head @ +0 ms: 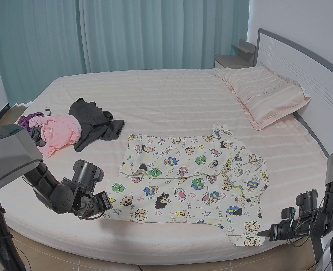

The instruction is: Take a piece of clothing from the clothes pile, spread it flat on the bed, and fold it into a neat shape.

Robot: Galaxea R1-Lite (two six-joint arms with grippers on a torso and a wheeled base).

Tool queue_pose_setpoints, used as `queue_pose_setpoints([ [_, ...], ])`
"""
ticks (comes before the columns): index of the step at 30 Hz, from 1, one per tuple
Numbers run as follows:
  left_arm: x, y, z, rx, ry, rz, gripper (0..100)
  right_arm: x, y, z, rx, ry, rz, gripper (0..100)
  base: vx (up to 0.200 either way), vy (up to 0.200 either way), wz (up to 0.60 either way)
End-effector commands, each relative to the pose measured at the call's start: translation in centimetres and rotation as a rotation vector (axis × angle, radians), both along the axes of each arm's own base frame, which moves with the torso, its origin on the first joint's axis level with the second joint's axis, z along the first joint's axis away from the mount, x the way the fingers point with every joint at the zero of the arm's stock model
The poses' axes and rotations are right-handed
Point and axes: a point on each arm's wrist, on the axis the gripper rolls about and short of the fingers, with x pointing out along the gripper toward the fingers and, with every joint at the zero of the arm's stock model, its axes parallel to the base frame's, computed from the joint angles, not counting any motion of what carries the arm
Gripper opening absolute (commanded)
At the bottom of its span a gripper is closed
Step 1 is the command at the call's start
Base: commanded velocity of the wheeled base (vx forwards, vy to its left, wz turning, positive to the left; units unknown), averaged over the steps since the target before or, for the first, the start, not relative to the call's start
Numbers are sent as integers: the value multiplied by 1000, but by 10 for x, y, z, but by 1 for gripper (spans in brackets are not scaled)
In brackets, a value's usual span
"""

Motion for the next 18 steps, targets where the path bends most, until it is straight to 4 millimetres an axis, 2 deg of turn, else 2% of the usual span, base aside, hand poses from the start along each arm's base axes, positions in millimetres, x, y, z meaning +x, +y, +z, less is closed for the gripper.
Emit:
queue_pose_setpoints([
  [1, -4, -1, 12, -3, -21, -9, 0, -6, -5, 11, -5, -24, -1, 0, 0, 0, 0],
  [8, -12, -1, 18, 13, 27, -20, 0, -11, -7, 16, 3, -20, 23, 0, 0, 0, 0],
  [18, -20, -2, 13, 41, 99, -36, 0, -18, -9, 16, -19, 21, 49, 0, 0, 0, 0],
])
